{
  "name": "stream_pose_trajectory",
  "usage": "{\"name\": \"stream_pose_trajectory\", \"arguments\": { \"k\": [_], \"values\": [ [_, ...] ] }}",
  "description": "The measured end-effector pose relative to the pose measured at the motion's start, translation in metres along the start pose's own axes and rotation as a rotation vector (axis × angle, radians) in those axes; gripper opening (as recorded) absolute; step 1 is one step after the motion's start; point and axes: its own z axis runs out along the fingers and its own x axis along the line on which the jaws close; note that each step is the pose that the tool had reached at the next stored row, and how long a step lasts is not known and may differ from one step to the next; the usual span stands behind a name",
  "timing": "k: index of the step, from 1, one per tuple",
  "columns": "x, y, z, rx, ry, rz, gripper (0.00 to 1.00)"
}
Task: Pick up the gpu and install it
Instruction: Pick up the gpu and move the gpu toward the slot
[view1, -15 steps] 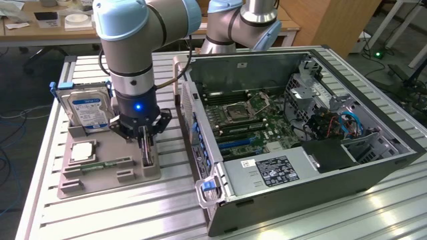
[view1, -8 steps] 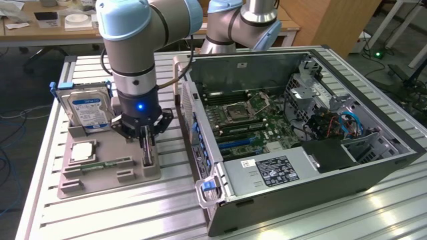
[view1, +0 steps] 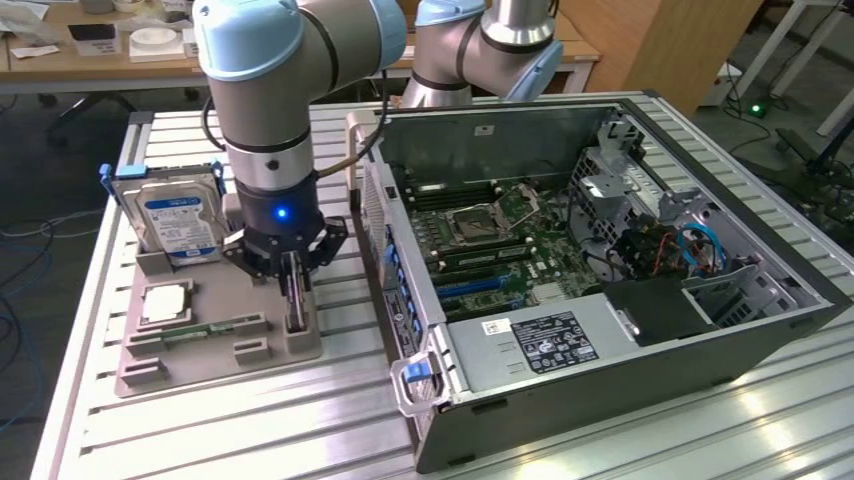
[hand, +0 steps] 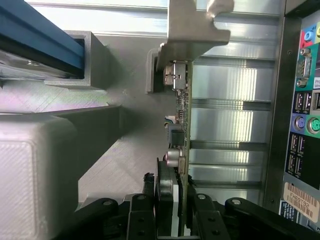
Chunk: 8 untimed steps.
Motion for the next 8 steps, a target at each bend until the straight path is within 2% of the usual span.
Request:
{"name": "stream_pose_trajectory", "arguments": {
  "k": [8],
  "values": [
    [0.0023,0.0000,0.0000,0.0001,-0.0049,0.000,0.34]
  ]
}}
